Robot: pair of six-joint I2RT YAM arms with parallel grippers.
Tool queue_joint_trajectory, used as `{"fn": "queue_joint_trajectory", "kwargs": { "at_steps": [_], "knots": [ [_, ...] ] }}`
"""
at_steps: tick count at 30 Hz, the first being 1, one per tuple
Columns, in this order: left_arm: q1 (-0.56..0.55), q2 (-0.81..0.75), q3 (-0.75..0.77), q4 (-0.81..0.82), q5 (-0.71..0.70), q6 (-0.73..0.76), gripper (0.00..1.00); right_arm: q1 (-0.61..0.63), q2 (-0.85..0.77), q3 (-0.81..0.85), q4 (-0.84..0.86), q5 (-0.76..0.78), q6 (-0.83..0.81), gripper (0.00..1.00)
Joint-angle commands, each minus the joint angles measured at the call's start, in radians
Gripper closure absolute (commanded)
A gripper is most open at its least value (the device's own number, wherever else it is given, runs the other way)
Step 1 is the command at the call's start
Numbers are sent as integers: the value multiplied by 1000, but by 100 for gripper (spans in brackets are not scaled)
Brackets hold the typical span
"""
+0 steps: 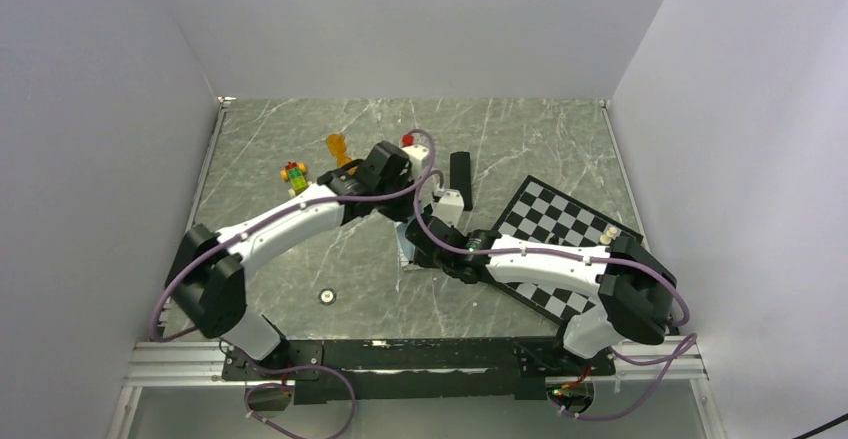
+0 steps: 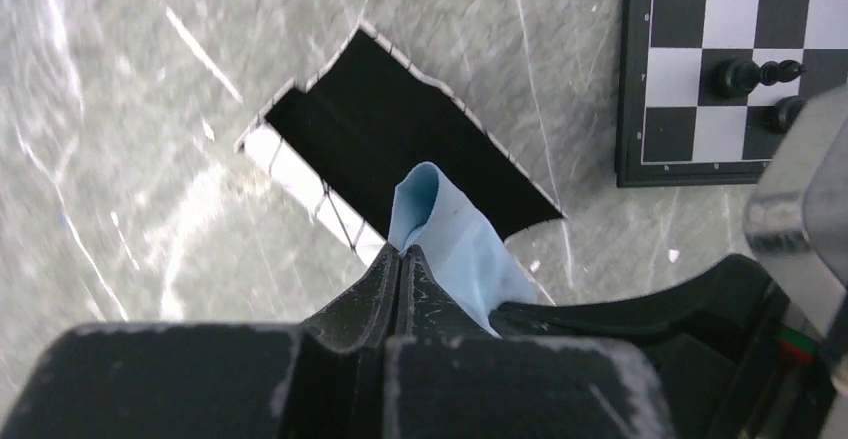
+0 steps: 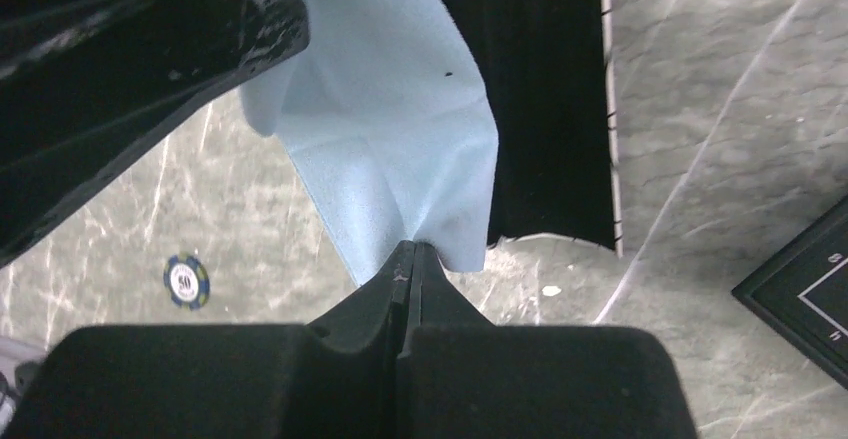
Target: Organize the sunglasses
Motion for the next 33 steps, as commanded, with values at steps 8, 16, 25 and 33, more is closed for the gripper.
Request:
{"fn": "queue_joint_trajectory", "kwargs": {
  "at_steps": [8, 16, 25, 33],
  "knots": [
    [34, 307, 310, -117, 138, 275, 100, -99, -25, -30, 85, 36, 50, 100],
    [63, 408, 369, -118, 170, 327, 100, -122, 60, -10, 108, 20, 31, 100],
    [85, 459, 383, -117, 214, 361, 100, -129, 135, 23, 129, 1, 19, 100],
    [91, 499, 373, -100, 211, 380, 100, -129, 154, 30, 129, -14, 19, 100]
  ]
}}
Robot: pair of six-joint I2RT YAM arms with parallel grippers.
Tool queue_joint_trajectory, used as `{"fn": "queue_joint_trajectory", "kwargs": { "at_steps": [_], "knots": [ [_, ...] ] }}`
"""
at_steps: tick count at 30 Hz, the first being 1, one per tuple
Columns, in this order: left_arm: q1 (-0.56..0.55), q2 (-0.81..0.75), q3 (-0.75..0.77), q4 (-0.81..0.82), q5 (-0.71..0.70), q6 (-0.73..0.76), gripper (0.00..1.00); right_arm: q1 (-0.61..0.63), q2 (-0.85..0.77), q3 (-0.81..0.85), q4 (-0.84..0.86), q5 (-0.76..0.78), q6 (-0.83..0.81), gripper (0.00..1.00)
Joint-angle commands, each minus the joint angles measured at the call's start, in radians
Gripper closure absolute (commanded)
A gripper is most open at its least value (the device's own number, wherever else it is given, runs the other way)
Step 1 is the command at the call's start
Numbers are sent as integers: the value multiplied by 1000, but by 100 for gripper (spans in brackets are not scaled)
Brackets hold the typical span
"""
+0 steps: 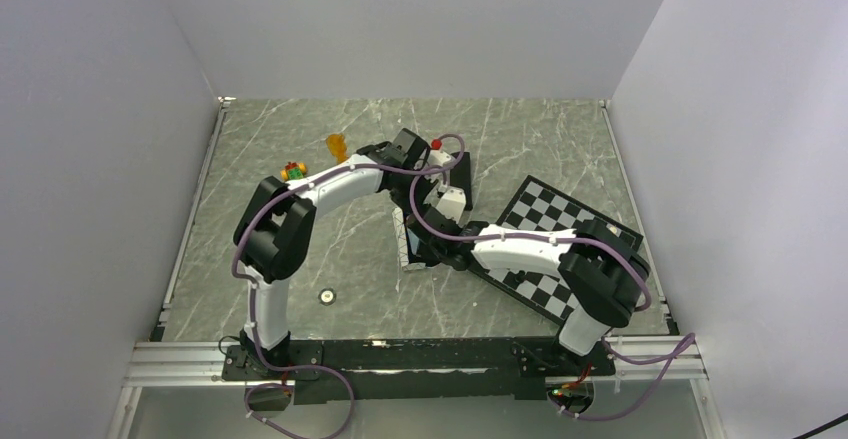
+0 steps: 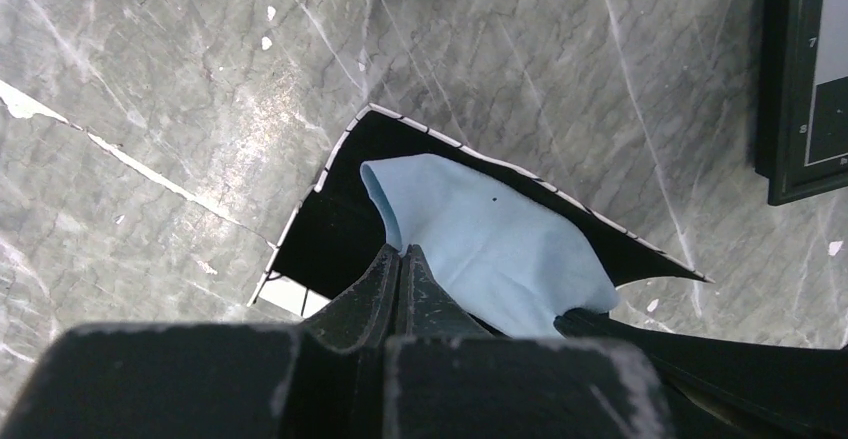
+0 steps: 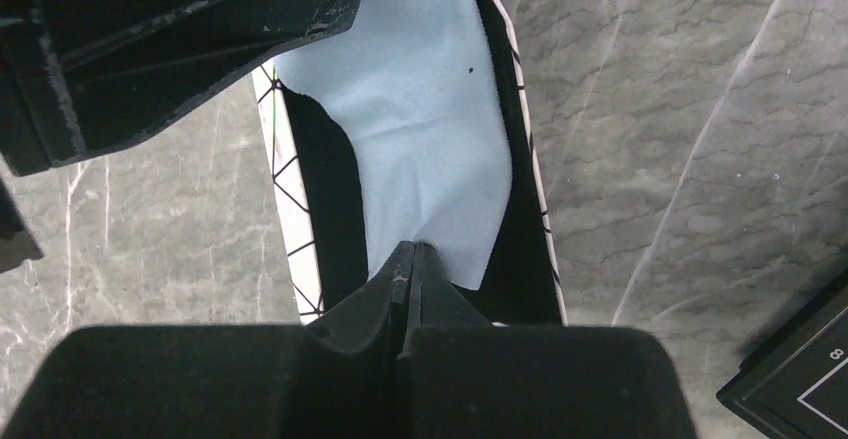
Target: Organize the sunglasses
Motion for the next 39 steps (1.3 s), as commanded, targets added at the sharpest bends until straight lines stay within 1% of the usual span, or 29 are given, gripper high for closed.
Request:
{"fn": "queue_joint_trajectory", "kwargs": {
  "at_steps": [1, 8, 14, 19, 27, 32, 39],
  "knots": [
    [8, 26, 30, 22, 13, 30, 100, -2, 6, 40, 41, -7, -7, 100],
    [14, 60, 72, -14, -29, 77, 100, -3, 34, 59, 48, -41, -24, 100],
    [15, 68, 75, -20, -45, 111, 100, -3, 41, 63, 71, -68, -38, 100],
    [16, 80, 114, -76, -68, 131, 100, -4, 30, 54, 83, -89, -39, 100],
    [16, 102, 149, -140, -61, 159, 100, -3, 20, 46, 84, -113, -38, 100],
    [15, 121, 155, -148, -24, 161, 99, -4, 9, 41, 72, -120, -36, 100],
    [15, 116, 138, -122, -10, 156, 99, -4, -5, 30, 60, -132, -38, 100]
  ]
}}
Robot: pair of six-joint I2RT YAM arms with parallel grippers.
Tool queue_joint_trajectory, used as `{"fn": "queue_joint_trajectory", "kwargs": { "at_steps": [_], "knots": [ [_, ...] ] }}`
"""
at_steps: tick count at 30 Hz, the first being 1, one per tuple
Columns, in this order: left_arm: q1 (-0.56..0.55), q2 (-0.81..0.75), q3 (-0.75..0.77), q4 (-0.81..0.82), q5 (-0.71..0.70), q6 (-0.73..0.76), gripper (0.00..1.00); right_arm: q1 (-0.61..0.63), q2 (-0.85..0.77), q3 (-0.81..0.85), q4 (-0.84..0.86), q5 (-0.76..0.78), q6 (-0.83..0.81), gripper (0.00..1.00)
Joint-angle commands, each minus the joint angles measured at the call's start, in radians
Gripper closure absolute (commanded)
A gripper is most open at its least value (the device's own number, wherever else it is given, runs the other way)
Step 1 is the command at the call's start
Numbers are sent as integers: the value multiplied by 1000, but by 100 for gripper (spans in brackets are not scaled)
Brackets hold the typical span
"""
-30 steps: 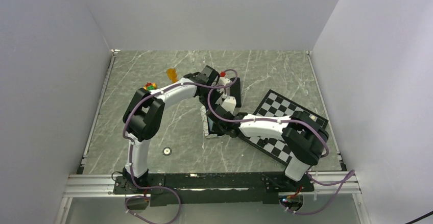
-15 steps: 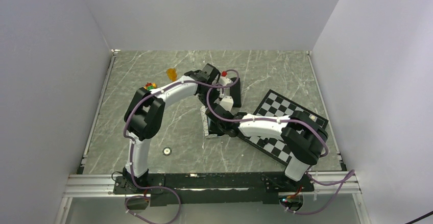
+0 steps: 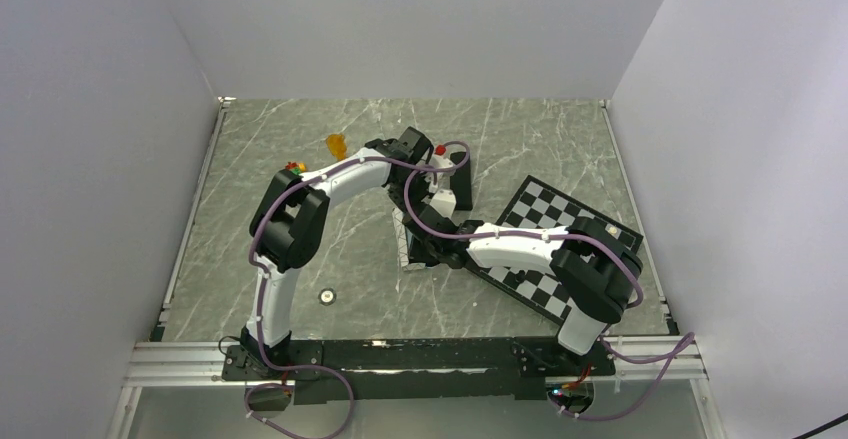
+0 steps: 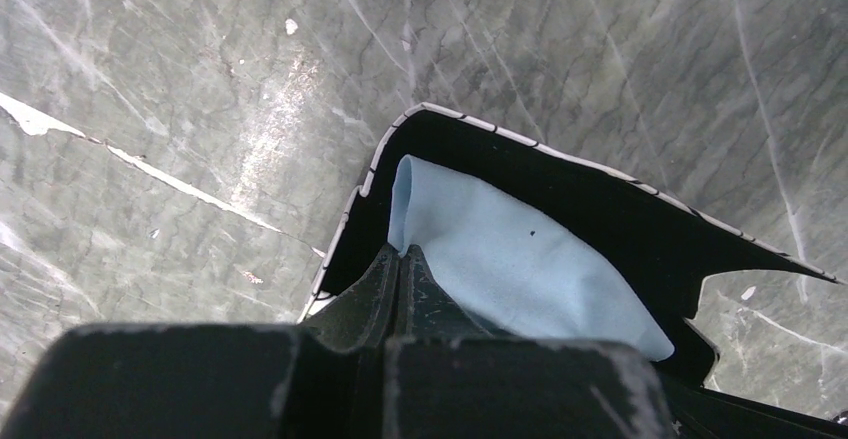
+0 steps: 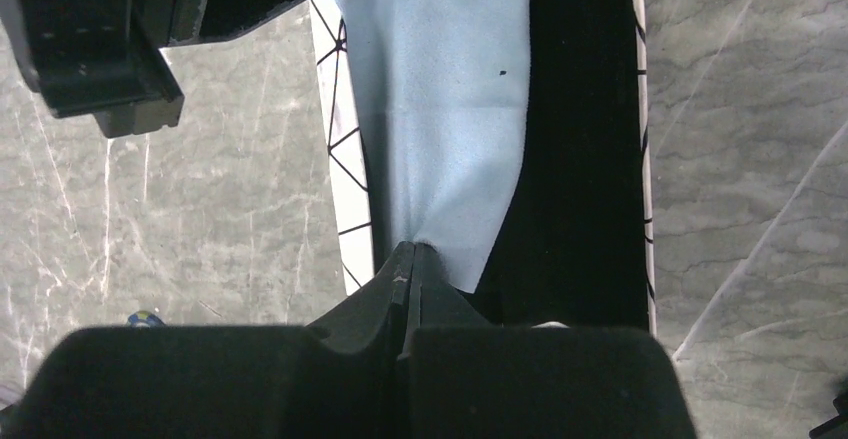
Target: Organize the sunglasses
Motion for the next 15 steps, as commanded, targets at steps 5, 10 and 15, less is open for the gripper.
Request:
{"fn": "queue_joint_trajectory", "kwargs": {
  "at_steps": [5, 10, 15],
  "knots": [
    [1, -6, 19, 32, 43, 9, 98, -3, -43, 2, 14, -21, -8, 100],
    [1, -5, 24, 25, 27, 14, 98, -3, -39, 7, 17, -33, -8, 100],
    [1, -14, 23, -7, 25, 24, 97, -4, -49, 7, 9, -48, -13, 100]
  ]
}}
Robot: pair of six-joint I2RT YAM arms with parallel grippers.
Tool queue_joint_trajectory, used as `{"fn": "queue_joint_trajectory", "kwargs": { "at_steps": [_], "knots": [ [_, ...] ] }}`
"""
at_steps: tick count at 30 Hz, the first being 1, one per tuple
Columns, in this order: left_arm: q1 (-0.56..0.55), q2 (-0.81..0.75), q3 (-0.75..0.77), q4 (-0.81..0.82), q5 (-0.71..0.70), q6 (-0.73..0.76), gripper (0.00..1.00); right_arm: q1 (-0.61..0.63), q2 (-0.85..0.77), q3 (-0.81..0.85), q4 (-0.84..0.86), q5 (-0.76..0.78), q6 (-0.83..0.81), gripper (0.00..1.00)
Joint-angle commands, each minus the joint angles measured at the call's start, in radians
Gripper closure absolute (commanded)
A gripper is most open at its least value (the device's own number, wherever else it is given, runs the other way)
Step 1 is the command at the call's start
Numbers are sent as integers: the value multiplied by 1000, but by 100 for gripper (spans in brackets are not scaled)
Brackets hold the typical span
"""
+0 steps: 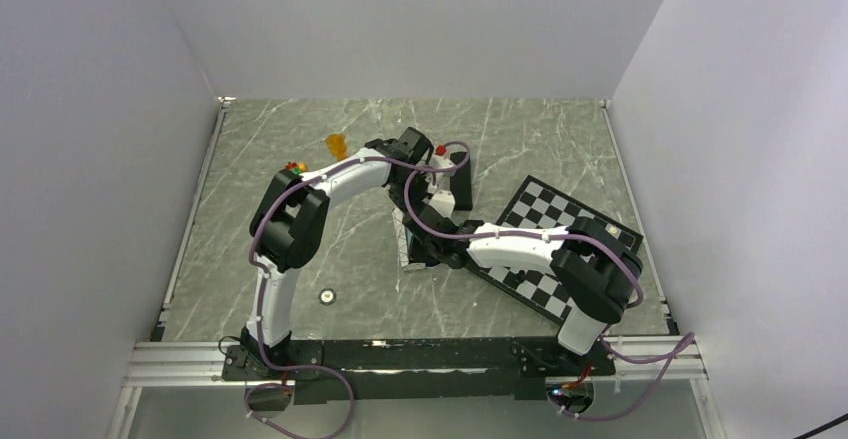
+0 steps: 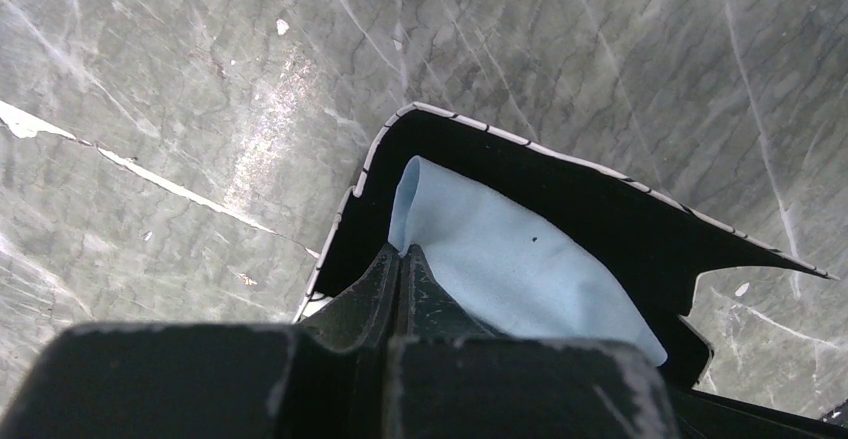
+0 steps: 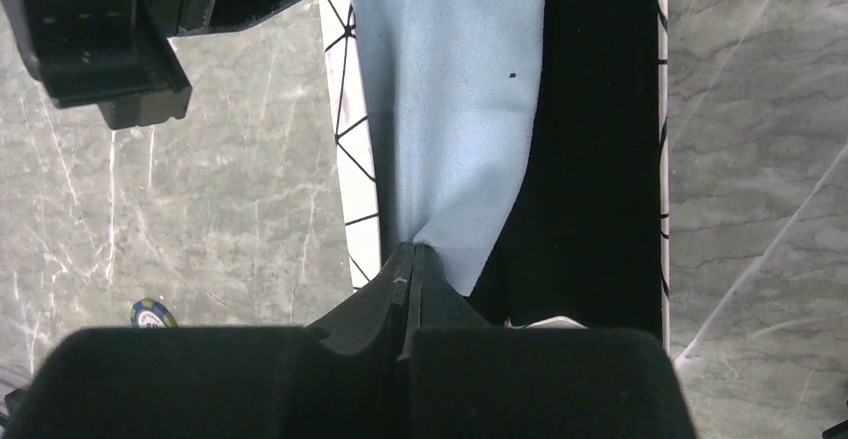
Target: Organize the sunglasses
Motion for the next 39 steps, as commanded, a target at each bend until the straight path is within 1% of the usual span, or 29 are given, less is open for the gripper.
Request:
{"fn": "queue_joint_trajectory", "kwargs": {
  "at_steps": [1, 9, 14, 20, 23, 27, 31, 39],
  "knots": [
    [1, -16, 22, -12, 10, 22, 97, -4, -52, 5, 5, -24, -15, 100],
    [1, -38, 21, -18, -41, 1, 100, -4, -69, -15, -11, -28, -15, 100],
    [2, -30, 25, 2, -66, -10, 98, -6, -65, -21, -12, -22, -15, 100],
    [2, -45, -13, 88, 23, 16, 96, -13, -51, -21, 1, -35, -14, 100],
    [1, -28, 11, 82, 46, 37, 96, -15, -55, -23, 4, -32, -14, 100],
    [2, -1, 38, 48, 26, 49, 97, -19, -54, -27, 6, -36, -13, 100],
    [6, -13, -8, 78, 33, 67, 97, -20, -46, -25, 16, -50, -16, 100],
    [30, -35, -87, 189, 88, 65, 97, -20, -36, -22, 28, -63, -16, 100]
  ]
}}
